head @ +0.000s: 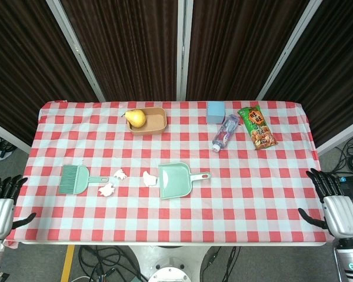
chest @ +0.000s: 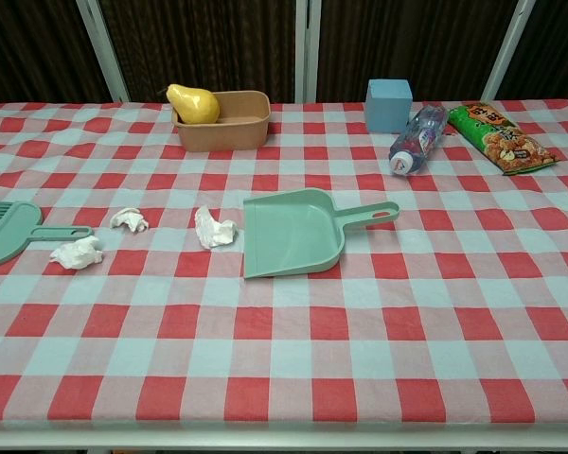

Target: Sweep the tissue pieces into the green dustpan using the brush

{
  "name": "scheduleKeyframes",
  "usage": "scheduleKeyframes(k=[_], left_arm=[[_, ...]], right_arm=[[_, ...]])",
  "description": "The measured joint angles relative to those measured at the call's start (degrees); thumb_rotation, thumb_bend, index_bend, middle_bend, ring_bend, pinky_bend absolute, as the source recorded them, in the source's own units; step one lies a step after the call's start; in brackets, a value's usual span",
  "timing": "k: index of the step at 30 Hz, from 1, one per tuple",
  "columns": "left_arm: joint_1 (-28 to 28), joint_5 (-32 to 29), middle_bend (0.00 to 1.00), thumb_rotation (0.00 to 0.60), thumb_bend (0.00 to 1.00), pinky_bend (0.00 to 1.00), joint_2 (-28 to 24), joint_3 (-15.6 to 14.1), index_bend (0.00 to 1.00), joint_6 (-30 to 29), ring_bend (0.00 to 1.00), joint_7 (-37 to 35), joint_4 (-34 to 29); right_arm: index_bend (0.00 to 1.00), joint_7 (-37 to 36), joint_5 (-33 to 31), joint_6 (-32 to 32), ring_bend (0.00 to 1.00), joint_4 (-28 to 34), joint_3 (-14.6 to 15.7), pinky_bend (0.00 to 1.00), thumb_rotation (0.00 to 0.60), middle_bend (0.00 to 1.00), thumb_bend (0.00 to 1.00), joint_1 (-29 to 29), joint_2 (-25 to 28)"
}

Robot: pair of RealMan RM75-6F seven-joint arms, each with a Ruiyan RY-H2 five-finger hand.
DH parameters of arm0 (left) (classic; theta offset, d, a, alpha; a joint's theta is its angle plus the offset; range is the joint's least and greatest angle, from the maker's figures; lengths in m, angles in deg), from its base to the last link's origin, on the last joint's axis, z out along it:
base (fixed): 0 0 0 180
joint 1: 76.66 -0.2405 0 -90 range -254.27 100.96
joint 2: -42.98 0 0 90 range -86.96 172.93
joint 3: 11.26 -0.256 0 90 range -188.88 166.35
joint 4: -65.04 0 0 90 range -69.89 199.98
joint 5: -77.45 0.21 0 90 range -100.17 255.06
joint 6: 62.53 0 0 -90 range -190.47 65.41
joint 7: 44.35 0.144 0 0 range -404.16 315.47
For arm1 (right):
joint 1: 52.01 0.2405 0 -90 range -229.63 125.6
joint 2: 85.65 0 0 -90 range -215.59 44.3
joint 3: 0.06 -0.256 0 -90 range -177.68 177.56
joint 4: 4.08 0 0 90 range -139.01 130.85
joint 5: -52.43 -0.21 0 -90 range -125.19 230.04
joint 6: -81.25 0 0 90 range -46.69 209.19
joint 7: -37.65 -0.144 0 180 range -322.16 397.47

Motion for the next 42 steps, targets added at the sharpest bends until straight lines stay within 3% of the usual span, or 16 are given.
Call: scheduleKeyframes(k=[13,17,23,26,30,42], left_arm=[[0.7,0.0,0.09,0.6,0.09,0.02,-0.3,0.3,0.13,0.8,0.07,0.2,-0.2],[1.1,0.2,0.09,0.6,0.09,0.02,-0.3,0.5,0.13,1.0,0.07,0.0,-0.2],[1.8,1.5,0.09,0.6,0.09,0.02,-0.4,0.4,0.13,1.1,0.07,-0.1,-0.2],[2.0,2.0,0.09,0.6,0.09,0.02,-0.6,0.4,0.13,0.8,0.07,-0.2,-0.3],[2.2,2.2,0.09,0.6,0.09,0.02,-0.8,0.3,0.13,0.9,0.07,-0.5,-0.3],[2.7,2.5,0.09,0.6,0.09,0.02,-0.8,0.1,0.13,1.3,0.07,-1.0,-0.1]], right_arm=[[0.01,-0.2,0.9,1.7,0.0,0.4,0.5,0.0,0.6,0.1,0.14,1.1,0.2],[0.1,1.8,2.0,5.8,0.0,2.2,0.0,0.05,0.6,0.16,0.15,4.4,1.2],[0.2,11.8,1.5,16.4,0.04,6.0,-2.6,0.09,0.6,0.24,0.15,12.6,0.9],[0.24,18.5,-1.0,23.3,0.06,6.8,-4.5,0.11,0.6,0.27,0.15,17.6,-1.8],[0.26,28.2,-7.4,29.8,0.07,5.7,-7.0,0.12,0.6,0.28,0.15,23.7,-9.2],[0.32,49.1,-27.0,36.7,0.11,-6.6,-9.5,0.14,0.6,0.34,0.15,36.3,-29.6]])
